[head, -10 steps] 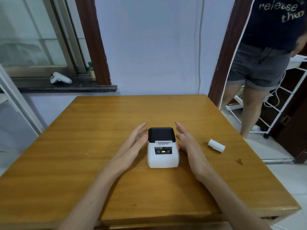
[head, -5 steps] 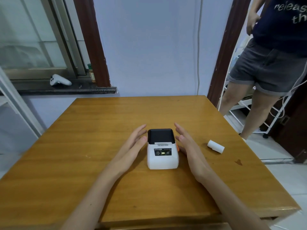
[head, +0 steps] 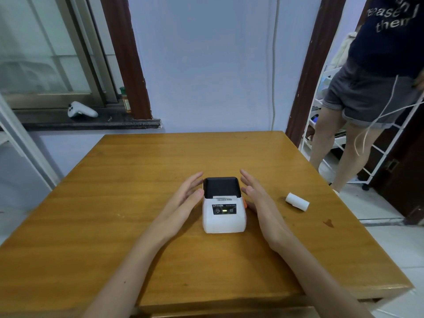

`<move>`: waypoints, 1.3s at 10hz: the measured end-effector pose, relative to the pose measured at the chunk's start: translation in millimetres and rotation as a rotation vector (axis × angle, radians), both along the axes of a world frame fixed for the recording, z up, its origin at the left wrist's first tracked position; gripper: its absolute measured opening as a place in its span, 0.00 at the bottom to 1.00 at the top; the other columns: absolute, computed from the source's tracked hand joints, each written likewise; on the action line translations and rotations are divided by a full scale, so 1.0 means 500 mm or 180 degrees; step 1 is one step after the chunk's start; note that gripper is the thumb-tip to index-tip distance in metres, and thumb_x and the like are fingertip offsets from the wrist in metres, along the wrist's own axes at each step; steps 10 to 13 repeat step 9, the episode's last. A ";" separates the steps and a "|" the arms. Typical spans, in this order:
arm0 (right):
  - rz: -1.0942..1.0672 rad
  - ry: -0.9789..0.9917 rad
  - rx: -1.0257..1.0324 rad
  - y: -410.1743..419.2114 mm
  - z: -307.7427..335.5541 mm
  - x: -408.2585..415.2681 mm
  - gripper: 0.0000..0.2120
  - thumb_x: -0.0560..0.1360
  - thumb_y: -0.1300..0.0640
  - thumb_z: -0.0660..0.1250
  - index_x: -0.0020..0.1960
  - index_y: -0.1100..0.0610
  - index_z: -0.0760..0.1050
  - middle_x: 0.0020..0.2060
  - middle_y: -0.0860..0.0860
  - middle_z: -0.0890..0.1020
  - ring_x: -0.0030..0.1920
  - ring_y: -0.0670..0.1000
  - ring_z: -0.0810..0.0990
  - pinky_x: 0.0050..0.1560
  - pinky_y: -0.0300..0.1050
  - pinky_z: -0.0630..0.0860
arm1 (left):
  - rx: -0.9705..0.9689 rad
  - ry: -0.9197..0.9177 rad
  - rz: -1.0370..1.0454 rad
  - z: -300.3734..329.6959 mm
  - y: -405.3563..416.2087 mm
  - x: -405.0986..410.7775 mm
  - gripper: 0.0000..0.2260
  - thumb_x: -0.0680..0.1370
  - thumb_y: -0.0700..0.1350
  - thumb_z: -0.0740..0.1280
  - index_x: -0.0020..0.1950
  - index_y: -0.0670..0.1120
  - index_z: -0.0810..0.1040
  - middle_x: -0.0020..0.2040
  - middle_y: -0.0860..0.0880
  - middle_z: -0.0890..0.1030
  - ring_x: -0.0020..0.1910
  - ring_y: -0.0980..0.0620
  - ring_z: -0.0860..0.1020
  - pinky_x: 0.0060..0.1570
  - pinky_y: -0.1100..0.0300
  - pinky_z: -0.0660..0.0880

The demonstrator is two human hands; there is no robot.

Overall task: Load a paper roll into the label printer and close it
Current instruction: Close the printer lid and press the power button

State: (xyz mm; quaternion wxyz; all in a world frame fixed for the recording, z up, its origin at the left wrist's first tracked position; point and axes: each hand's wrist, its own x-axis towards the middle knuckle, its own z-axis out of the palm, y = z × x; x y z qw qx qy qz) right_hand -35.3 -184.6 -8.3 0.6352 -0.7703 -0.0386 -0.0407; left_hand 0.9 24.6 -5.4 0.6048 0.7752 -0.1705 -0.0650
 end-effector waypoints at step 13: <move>-0.0069 0.0039 0.0065 -0.004 -0.005 0.003 0.29 0.72 0.33 0.55 0.72 0.34 0.63 0.70 0.38 0.72 0.70 0.40 0.69 0.72 0.48 0.66 | 0.0269 -0.0122 0.0387 -0.019 -0.004 0.018 0.19 0.84 0.43 0.58 0.73 0.59 0.64 0.66 0.58 0.76 0.63 0.61 0.76 0.64 0.61 0.70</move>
